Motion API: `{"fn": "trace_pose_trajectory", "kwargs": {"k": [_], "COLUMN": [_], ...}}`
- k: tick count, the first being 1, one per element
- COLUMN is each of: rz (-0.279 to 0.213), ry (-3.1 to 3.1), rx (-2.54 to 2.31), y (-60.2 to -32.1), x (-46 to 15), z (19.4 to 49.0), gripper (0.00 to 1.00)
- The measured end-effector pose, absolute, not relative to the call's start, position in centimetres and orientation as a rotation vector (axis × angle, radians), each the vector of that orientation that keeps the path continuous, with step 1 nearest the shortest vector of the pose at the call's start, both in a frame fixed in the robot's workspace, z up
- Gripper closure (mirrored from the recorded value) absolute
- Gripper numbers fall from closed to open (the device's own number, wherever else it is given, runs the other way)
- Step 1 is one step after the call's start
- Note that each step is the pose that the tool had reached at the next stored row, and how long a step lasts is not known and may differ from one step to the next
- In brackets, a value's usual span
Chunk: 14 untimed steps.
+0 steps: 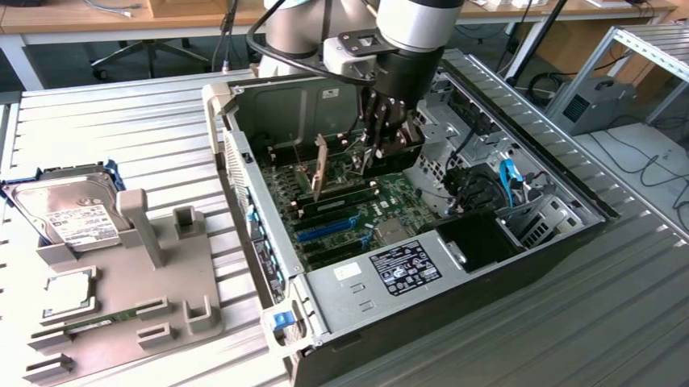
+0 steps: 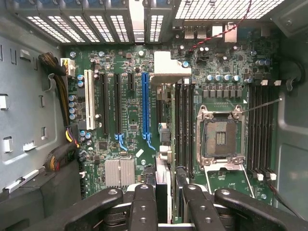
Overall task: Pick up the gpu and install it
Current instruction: 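Insert the gpu into the slot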
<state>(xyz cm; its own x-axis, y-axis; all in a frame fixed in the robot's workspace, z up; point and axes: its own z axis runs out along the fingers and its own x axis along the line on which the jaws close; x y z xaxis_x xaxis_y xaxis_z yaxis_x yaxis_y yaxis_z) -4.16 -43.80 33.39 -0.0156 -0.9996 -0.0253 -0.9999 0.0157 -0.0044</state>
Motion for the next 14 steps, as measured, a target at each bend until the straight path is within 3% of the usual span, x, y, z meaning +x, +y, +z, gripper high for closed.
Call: {"fn": "trace_pose_trajectory", "kwargs": {"k": [14], "rz": [0.023], "ry": [2.224], "rx": [-2.189], "y": [-43.89], "x": [-4.16], "z": [32.88], "gripper": [0.74]}}
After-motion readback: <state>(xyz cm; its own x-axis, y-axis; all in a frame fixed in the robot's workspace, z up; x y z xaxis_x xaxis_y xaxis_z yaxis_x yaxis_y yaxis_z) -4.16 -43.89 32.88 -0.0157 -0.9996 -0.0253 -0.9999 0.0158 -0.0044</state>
